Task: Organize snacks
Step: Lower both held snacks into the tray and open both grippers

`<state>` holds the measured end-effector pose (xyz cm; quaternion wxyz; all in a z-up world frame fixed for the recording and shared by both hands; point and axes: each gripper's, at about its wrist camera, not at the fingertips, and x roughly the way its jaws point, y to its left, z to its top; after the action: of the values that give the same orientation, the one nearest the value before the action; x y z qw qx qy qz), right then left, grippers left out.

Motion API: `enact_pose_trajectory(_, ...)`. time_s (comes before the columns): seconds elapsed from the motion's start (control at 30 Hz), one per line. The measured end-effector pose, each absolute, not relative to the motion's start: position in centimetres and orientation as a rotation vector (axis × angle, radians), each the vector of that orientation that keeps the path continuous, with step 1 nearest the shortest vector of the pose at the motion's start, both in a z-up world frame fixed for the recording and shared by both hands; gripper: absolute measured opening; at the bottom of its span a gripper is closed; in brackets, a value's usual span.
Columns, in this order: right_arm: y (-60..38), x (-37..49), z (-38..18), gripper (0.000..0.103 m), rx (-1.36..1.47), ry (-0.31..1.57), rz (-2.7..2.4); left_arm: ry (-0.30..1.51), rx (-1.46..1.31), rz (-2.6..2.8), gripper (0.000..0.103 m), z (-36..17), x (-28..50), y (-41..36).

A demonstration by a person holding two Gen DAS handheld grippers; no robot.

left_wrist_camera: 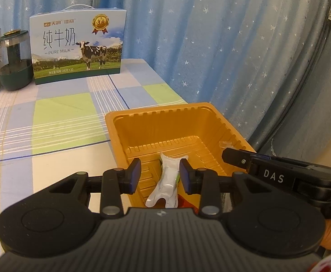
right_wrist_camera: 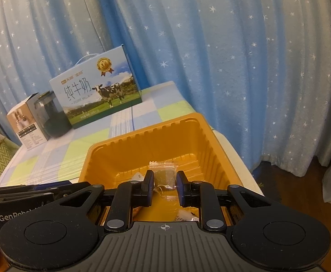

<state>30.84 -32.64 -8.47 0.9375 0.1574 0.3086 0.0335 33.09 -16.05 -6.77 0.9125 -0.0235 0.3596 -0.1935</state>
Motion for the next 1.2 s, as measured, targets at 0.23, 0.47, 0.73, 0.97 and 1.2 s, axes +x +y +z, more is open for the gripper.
enact_pose_trajectory(0.23,-33.5,30.9,-8.2,0.053,0.39,0.587,0.067,0.749,-0.048,-0.388,0.034,-7.0,32.9,-15.5)
enact_pose_trajectory(0.47,-33.9,30.7,-8.2,0.052,0.399,0.592,0.04,0.758,-0.047,-0.381,0.034,-7.2,32.6,-15.1)
enact_pose_trajectory(0.73,-33.4,30.2,-7.9,0.053,0.375,0.587,0.022,0.761,-0.04,-0.384,0.035,-6.9,32.2,-15.0)
enact_pose_trajectory(0.97,-32.4,28.5,-7.3,0.061,0.326,0.569,0.008,0.759,-0.043,-0.371,0.042,-6.0,30.8,-14.5)
enact_pose_trajectory(1.2,-31.7,25.3,-6.5,0.065,0.282,0.536,-0.016,0.749,-0.044,-0.366,0.056,-4.9,28.1,-13.9)
